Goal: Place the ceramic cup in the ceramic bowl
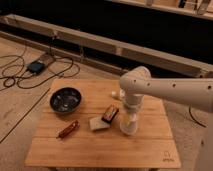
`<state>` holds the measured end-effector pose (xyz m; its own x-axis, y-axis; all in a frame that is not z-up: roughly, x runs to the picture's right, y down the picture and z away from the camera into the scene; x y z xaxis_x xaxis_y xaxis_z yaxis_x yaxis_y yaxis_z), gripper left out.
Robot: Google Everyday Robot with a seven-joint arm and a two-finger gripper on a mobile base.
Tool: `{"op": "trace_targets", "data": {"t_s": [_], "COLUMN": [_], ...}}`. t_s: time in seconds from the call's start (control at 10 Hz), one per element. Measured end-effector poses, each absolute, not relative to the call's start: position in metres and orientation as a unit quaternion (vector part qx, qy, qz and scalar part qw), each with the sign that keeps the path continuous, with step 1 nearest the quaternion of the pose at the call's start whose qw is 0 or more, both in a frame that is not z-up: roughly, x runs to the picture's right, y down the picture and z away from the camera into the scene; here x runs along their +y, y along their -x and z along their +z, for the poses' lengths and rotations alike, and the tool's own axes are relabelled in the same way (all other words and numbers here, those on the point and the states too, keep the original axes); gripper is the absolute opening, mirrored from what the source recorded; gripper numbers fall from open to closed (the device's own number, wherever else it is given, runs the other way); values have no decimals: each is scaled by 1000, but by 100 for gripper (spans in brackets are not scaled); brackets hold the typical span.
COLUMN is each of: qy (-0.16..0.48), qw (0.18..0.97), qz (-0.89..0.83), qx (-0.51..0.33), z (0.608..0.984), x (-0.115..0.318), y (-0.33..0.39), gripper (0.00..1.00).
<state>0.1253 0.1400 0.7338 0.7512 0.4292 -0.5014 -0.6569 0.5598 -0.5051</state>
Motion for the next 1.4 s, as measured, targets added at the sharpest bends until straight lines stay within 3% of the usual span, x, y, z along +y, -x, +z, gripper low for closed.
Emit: {"op": "trace_targets", "data": {"t_s": [0.3,1.0,1.4], "qy": [351,372,366], "qw": [893,924,930], "qz": [249,78,-15], "qx": [131,35,3], "z": [736,823,844], "x": [91,17,-21], "y": [-73,66,120], "gripper": [0,0,0]}}
